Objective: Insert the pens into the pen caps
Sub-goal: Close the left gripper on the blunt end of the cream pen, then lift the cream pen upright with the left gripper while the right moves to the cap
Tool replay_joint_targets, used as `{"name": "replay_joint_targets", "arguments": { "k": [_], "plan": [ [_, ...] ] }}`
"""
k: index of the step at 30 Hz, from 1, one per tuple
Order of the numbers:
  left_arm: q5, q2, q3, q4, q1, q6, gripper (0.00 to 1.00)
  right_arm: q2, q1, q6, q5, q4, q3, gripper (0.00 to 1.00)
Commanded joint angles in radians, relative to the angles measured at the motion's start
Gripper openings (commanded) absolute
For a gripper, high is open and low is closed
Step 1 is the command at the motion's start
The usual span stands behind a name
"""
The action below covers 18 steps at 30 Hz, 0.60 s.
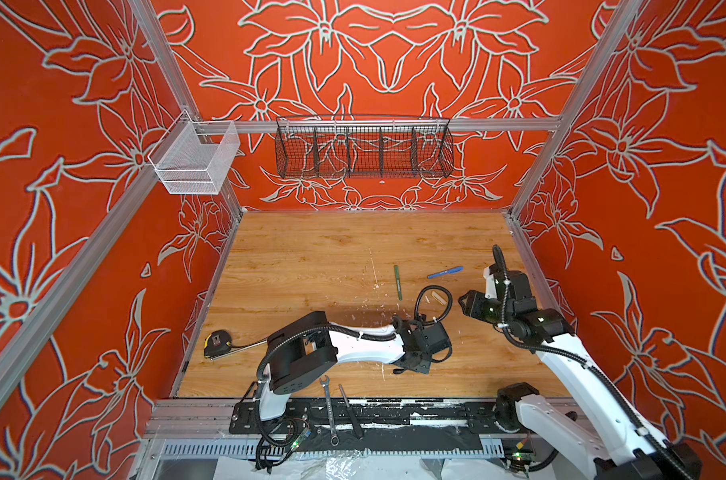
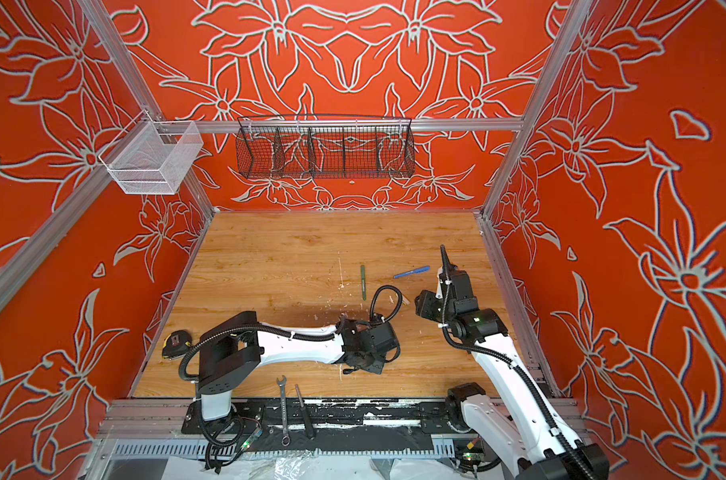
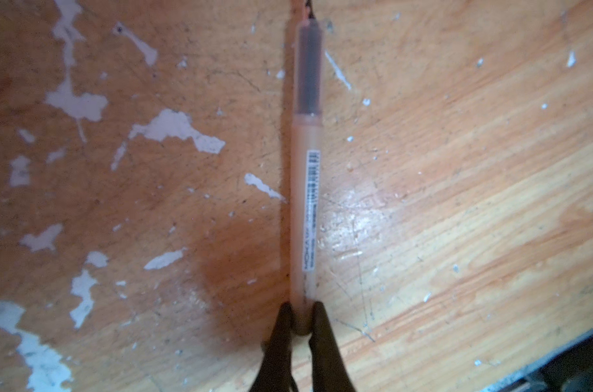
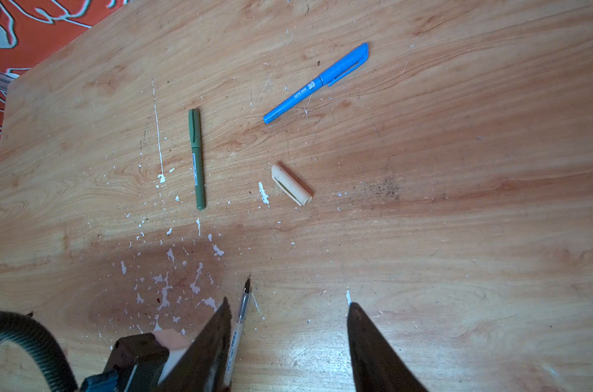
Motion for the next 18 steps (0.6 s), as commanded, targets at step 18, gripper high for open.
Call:
{"name": "replay_joint_targets", "arguments": {
  "k": [18],
  "plan": [
    [-0.074, -0.341, -0.224, 0.086, 0.016, 0.182, 0.0, 0.185, -0.015, -0.096, -0.094, 0.069, 0.029, 0.56]
  ]
}}
